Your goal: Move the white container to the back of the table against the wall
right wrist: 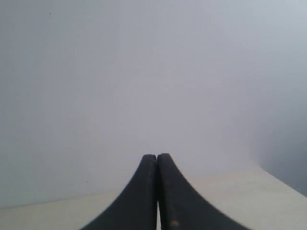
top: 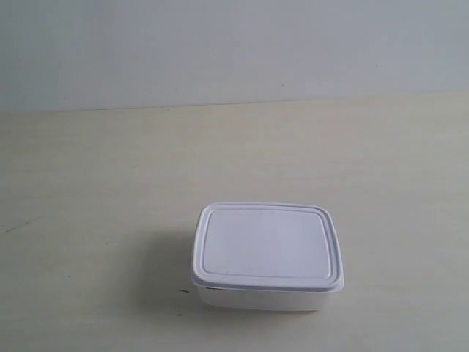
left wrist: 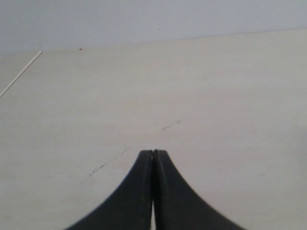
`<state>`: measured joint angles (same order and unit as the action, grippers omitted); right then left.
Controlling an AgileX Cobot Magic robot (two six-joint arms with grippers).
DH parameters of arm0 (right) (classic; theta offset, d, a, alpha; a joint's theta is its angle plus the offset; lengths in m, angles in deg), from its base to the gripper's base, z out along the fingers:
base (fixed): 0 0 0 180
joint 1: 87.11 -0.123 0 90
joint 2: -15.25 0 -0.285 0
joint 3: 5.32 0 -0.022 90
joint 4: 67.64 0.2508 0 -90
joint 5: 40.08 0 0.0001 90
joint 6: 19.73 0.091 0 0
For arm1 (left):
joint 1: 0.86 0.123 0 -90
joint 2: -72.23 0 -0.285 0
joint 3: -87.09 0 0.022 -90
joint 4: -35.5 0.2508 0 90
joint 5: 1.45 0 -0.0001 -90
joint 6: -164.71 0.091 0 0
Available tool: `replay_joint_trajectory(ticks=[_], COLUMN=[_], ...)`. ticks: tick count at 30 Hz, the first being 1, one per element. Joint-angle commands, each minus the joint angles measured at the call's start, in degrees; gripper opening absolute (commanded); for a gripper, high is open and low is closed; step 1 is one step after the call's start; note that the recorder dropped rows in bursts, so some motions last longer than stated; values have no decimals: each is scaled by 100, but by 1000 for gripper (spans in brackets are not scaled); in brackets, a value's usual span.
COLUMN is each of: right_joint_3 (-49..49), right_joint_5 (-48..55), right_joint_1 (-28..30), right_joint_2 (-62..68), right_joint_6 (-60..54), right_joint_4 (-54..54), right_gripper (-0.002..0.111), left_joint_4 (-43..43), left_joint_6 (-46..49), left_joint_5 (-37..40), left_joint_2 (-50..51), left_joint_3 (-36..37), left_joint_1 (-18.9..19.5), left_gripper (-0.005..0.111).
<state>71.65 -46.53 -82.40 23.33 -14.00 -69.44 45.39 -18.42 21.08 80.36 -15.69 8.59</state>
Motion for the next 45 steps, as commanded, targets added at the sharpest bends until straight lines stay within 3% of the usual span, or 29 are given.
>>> replay_joint_trajectory(ticks=[1, 6, 13, 20, 23, 27, 30, 34, 41, 45], right_joint_3=[24, 24, 24, 24, 24, 24, 24, 24, -104, -539], right_joint_5=[-98, -95, -95, -100, -100, -225, -447, -1005, -1633, -1394], right_joint_1=[-8, -8, -8, -8, -8, -8, -8, -8, -8, -8], right_joint_2=[-29, -29, -29, -29, -29, -29, -29, 71, 614, 1247], right_joint_6=[-16, 144, 1733, 2701, 3630, 3696, 3766, 4162, 6286, 6966], right_joint_4=[-20, -4, -4, -4, -4, -4, -119, -1302, -4304, -5412], right_gripper=[0, 0, 0, 0, 0, 0, 0, 0, 0, 0], left_joint_4=[58, 58, 85, -136, -159, -176, -176, -176, -126, -16], left_joint_6=[271, 343, 561, 670, 225, -910, -1233, -1321, -3755, -3753], left_joint_5=[-25, -25, -80, -989, -1535, -2370, -2683, -3188, -4015, -4678], left_joint_2=[-34, -34, -34, -34, -34, -34, -34, -34, -34, -34], left_joint_3=[-1, -1, -1, -1, -1, -1, -1, -1, -1, -1], left_joint_1=[-34, -34, -34, -34, -34, -34, -34, -34, -34, -34], left_gripper=[0, 0, 0, 0, 0, 0, 0, 0, 0, 0])
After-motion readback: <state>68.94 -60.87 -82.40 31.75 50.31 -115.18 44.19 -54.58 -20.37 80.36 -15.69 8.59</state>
